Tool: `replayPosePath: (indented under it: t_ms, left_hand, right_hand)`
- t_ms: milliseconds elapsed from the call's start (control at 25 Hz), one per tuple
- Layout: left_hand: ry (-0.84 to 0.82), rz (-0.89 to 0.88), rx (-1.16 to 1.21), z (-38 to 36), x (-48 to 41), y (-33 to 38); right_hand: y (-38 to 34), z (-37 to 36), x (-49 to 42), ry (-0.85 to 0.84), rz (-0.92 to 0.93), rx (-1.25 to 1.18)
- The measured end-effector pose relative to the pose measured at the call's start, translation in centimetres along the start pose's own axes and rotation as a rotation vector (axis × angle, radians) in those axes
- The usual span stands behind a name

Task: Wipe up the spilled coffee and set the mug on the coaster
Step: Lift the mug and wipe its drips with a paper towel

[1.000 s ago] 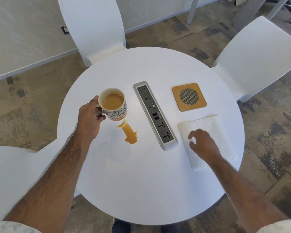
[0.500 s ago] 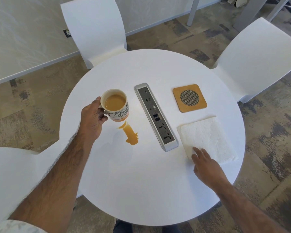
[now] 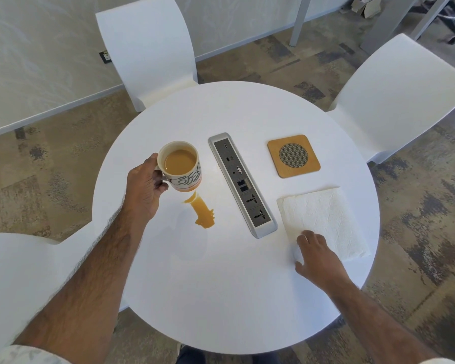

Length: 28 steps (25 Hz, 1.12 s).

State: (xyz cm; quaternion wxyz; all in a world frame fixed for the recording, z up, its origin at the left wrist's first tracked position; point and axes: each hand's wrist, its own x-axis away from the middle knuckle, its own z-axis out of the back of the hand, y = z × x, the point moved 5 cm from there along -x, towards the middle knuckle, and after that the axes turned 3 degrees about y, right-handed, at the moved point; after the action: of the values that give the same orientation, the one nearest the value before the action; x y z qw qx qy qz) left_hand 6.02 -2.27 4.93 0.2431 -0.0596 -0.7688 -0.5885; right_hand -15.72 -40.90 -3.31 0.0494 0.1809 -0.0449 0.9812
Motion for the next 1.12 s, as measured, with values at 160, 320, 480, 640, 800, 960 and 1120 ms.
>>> replayPosePath:
  t_ms: [160,320,480,640,800,960,1120]
  left_hand:
    - [0.012,0.013,-0.008,-0.1,0.2,-0.2]
    - [0.014,0.005,-0.016,0.0,0.2,0.0]
    - [0.024,-0.003,-0.02,0.2,0.1,0.3]
    - [0.013,-0.004,-0.022,0.1,0.0,0.4]
    - [0.001,-0.01,-0.017,0.1,-0.1,0.6]
    - [0.007,-0.005,-0.026,0.2,-0.5,0.6]
    - [0.002,-0.011,-0.026,-0.1,-0.4,0.9]
  right_hand:
    - [-1.1,0.4,0.2,0.07,0.032,0.078]
    - [-1.5,1.1,-0.3,0.089,-0.034,0.047]
    - [-1.4,1.3,-1.1,0.067,-0.124,0.013]
    - [-0.7,1.2,-2.0,0.056,-0.214,0.051]
    - [-0.4,1.1,-1.9,0.076,-0.226,0.086]
    - [-0.8,0.7,-2.4,0.032,-0.146,-0.114]
    - [3.5,3.4,-4.4,0.293,-0.389,-0.405]
